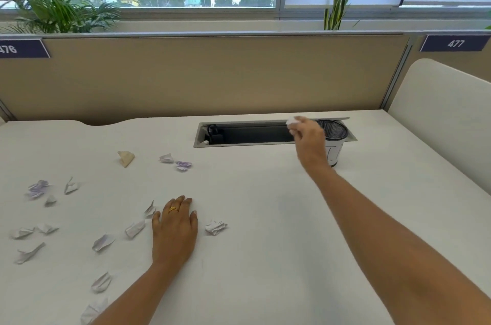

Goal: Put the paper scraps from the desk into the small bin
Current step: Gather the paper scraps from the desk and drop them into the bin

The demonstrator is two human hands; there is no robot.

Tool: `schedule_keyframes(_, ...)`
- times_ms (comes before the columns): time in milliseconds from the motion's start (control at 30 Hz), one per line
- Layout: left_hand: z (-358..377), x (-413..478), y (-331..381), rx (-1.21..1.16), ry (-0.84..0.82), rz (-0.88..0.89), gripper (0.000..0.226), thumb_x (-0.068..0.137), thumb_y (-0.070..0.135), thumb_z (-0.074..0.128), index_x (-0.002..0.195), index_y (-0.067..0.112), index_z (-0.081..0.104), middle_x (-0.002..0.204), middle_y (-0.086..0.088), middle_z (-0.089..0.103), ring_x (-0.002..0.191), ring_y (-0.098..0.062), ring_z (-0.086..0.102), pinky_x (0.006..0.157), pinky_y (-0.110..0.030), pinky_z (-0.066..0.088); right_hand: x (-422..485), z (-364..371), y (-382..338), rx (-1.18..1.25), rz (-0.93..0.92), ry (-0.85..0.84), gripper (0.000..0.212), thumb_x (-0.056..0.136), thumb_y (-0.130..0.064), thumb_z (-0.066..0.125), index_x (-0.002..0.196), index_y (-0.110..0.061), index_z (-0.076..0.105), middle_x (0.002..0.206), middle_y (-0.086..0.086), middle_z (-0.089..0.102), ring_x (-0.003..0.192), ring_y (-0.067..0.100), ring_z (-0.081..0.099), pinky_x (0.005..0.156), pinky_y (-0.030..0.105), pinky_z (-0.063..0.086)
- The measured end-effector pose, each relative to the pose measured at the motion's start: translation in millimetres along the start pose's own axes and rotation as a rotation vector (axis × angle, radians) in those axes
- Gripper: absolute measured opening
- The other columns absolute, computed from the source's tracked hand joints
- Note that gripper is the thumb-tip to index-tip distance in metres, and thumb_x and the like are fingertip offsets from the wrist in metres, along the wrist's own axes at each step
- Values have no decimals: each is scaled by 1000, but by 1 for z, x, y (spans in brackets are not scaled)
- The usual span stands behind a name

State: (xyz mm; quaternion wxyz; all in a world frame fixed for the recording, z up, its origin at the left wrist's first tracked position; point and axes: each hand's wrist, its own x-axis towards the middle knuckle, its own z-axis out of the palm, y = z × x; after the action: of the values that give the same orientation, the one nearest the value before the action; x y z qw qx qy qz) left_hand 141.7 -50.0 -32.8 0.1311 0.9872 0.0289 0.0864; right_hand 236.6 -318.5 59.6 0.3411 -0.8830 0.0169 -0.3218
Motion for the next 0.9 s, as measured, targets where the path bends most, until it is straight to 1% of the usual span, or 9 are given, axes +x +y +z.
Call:
schedule_keyframes(67, 0, 0, 0, 18, -10, 2, 54, 81, 32, 26, 106, 7, 67, 111, -13, 71, 106, -30, 66, 87, -56, 50, 18, -10, 4, -6, 61, 83, 19, 86, 6, 53, 94, 8, 70, 118, 25, 63, 107, 36, 58, 96, 29, 39)
schedule_keyframes(167, 2, 1, -1, 22, -31, -2, 55, 81, 33, 25, 107, 8, 66, 112, -12, 71, 107, -30, 66, 88, -56, 50, 33, -17, 16, -16, 178, 141, 23, 89, 4, 48, 100, 8, 68, 118, 23, 63, 107, 34, 57, 86, 20, 35)
schedule_keyframes(367, 2, 1, 1, 24, -3, 1, 53, 80, 32, 27, 106, 8, 66, 111, -12, 71, 106, -30, 66, 86, -56, 50, 43, -14, 35, -39, 395, 57, 25, 86, 11, 41, 95, 16, 64, 110, 32, 62, 105, 41, 57, 80, 29, 34)
schedule_keyframes(400, 3, 1, 0, 25, 2, -2, 53, 80, 32, 27, 106, 8, 66, 111, -12, 71, 106, -29, 66, 85, -56, 50, 43, -13, 37, -88, 408, 20, 25, 88, 10, 41, 99, 14, 64, 110, 30, 63, 105, 40, 58, 79, 28, 34)
schedule_keyframes(467, 3, 1, 0, 26, 12, -6, 52, 80, 32, 27, 105, 8, 66, 110, -12, 71, 106, -29, 66, 85, -56, 50, 44, -10, 40, -216, 403, -43, 25, 93, 1, 42, 104, 8, 63, 110, 25, 64, 104, 35, 59, 78, 27, 42)
schedule_keyframes(500, 3, 1, 0, 30, 14, -8, 51, 80, 31, 27, 105, 8, 66, 110, -12, 71, 105, -29, 66, 84, -55, 51, 44, -10, 41, -268, 392, -54, 25, 95, -4, 42, 104, 6, 63, 109, 24, 65, 103, 35, 59, 81, 31, 44)
schedule_keyframes(600, 2, 1, 1, 41, 15, -3, 50, 80, 30, 28, 103, 8, 67, 108, -12, 71, 103, -29, 67, 83, -55, 52, 44, -9, 43, -378, 357, -59, 31, 96, -17, 44, 100, 3, 66, 104, 23, 67, 100, 37, 60, 82, 37, 47)
schedule_keyframes(767, 1, 0, 2, 46, 12, -5, 49, 80, 30, 29, 103, 8, 67, 107, -11, 72, 103, -29, 68, 82, -54, 52, 46, -15, 43, -425, 361, -41, 34, 95, -21, 43, 98, 1, 67, 103, 27, 66, 99, 42, 59, 82, 40, 48)
schedule_keyframes(900, 5, 1, -1, 43, 14, 7, 49, 80, 31, 29, 103, 9, 67, 107, -11, 71, 102, -28, 67, 82, -55, 52, 52, -21, 41, -431, 399, -45, 38, 98, -23, 40, 100, 5, 64, 109, 28, 62, 104, 43, 57, 84, 42, 47)
